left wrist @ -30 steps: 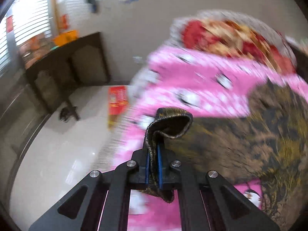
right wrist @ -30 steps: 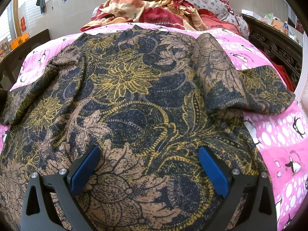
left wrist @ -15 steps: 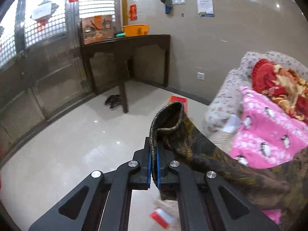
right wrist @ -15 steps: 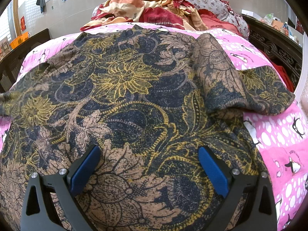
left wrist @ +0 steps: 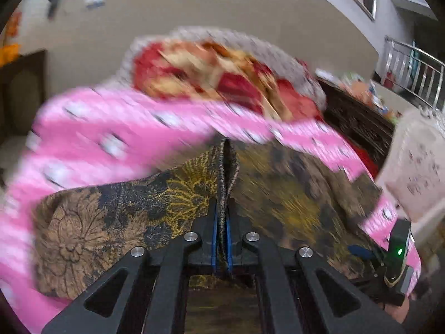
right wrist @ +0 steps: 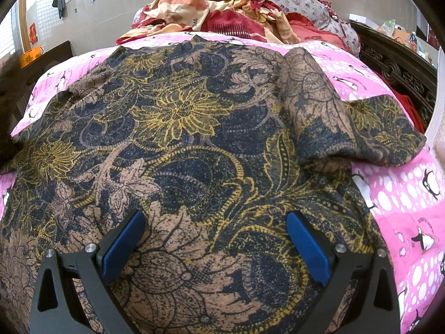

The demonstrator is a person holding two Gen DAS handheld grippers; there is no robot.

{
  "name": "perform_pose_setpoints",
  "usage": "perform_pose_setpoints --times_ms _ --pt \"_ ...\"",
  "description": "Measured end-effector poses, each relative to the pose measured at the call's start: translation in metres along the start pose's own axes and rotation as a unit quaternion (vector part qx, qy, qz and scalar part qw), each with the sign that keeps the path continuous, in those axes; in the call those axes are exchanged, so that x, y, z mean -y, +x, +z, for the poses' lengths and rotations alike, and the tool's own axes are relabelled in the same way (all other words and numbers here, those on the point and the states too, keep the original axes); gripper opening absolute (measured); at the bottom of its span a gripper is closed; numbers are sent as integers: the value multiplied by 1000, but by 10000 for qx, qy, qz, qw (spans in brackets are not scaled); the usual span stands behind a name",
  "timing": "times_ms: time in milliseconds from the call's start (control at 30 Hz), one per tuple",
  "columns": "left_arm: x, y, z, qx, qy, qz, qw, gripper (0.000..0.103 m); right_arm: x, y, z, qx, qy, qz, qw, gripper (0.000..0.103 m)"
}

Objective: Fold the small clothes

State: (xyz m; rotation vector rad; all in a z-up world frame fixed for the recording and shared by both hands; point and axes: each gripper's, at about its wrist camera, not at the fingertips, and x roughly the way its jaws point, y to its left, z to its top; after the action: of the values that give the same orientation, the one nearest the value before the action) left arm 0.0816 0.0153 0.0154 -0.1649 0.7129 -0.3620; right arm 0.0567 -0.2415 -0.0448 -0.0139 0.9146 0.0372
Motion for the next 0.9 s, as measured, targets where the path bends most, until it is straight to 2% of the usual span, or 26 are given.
perform_pose_setpoints --times_ms 67,133,300,367,400,467,500,533,600,633,667,700,767,833,900 --pt "11 35 -28 -718 -33 20 9974 6 0 0 0 -4 -7 -5 10000 103" --pt "11 44 -48 -1031 -36 77 9946 6 0 0 0 -11 -11 -5 10000 103" --pt "7 -8 -68 -753 297 48 9967 13 0 2 1 -100 -18 -48 9999 103" --pt "-2 -25 -79 -610 579 234 9962 18 -2 0 9 -413 47 -48 9991 100" --pt "-11 -31 -87 -585 618 448 9954 20 -5 -4 19 -501 87 100 9987 97" --pt "-37 -29 -102 -819 284 696 9938 21 -14 -27 41 -30 244 610 9978 95" --pt "-48 -30 -106 -773 9 537 9956 21 -20 -35 49 207 297 812 9960 95" --pt "-55 -35 -105 -626 -183 433 9969 21 -31 -41 58 430 306 1236 9909 95" --pt "-61 -37 -107 -646 -313 449 9964 20 -53 -28 65 287 217 2115 9767 95" --pt "-60 -37 -108 -626 -256 495 9965 20 -64 -16 64 101 135 2355 9717 87" --pt "-58 -36 -109 -618 -199 537 9964 20 -75 -3 62 -46 44 2401 9707 70" --pt "-57 -36 -109 -610 -153 558 9965 20 -83 11 61 -164 -24 2450 9694 63" --pt "-56 -36 -110 -594 -117 601 9964 20 -89 37 58 -442 55 2644 9634 60" --pt "-55 -36 -113 -573 -93 618 9964 20 -87 47 58 -326 162 2645 9637 60" --pt "-53 -35 -112 -562 -76 631 9964 20 -84 54 63 -335 396 2822 9580 60"
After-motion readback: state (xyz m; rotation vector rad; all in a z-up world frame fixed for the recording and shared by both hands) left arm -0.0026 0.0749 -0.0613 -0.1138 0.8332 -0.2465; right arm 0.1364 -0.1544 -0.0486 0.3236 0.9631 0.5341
